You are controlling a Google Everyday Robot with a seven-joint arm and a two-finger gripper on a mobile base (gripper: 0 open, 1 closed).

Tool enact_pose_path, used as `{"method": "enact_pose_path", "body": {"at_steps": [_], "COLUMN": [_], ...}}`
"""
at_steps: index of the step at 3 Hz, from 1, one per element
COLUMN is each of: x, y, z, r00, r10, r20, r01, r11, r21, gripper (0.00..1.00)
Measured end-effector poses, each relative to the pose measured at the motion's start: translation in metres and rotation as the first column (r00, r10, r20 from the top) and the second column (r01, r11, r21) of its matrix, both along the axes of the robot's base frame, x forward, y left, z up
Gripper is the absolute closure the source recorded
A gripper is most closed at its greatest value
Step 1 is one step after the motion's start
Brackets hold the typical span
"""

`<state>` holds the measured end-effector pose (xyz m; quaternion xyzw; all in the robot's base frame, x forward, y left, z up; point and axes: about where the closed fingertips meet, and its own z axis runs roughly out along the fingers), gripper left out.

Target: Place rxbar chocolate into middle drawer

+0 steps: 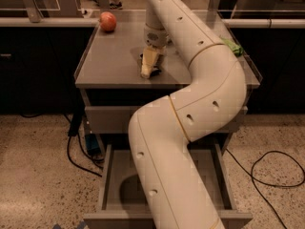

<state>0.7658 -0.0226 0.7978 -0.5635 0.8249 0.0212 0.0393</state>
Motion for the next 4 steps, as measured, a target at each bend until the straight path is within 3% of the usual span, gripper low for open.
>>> {"method": "enact_pose_path", "body": {"at_steps": [1,4], "x": [0.0000,0.0000], "y": [0.0000,0.0000], "z": [0.0024,0.0003], "r00": [1.0000,1.0000], "r10": [0.000,0.000], "r20": [0.000,0.000], "r01": [0.000,0.000], "r11": [1.000,1.000], "r21": [0.000,0.000], "gripper": [1.00,1.00]}}
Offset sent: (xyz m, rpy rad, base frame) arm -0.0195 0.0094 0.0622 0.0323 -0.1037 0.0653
